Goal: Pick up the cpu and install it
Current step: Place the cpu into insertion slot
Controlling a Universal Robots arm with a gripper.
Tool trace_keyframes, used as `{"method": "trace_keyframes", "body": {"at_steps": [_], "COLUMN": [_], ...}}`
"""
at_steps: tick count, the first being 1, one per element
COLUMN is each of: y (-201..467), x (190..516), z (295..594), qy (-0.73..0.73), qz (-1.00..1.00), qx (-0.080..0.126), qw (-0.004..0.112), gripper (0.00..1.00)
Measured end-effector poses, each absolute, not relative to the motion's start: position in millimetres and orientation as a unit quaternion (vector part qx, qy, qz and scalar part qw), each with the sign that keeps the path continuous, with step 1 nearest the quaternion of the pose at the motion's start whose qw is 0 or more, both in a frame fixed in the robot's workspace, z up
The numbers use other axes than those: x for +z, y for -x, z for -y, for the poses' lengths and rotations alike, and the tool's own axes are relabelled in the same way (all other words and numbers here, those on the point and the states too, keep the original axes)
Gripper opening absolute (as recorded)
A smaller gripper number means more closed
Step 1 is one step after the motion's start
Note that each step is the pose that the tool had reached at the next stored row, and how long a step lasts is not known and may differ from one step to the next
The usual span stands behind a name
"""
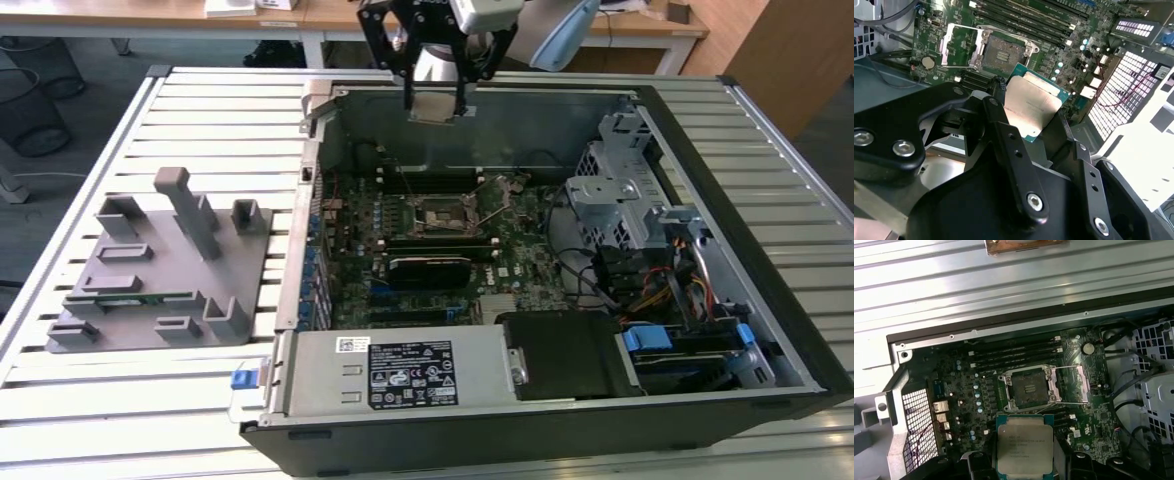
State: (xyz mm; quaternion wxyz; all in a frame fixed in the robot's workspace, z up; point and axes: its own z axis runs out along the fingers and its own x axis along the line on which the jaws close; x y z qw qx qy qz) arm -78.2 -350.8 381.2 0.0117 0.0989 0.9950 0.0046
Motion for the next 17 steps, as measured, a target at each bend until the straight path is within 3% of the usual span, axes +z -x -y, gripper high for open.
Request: {"method": "trace_keyframes", "body": {"at_steps": [17], "y": [74.6], "x": [381.0], "z": [348.5], "qy": [-0.113], "qz": [-0.993], "qx": [0.004], "qw": [0.012], "gripper": [0.54]}}
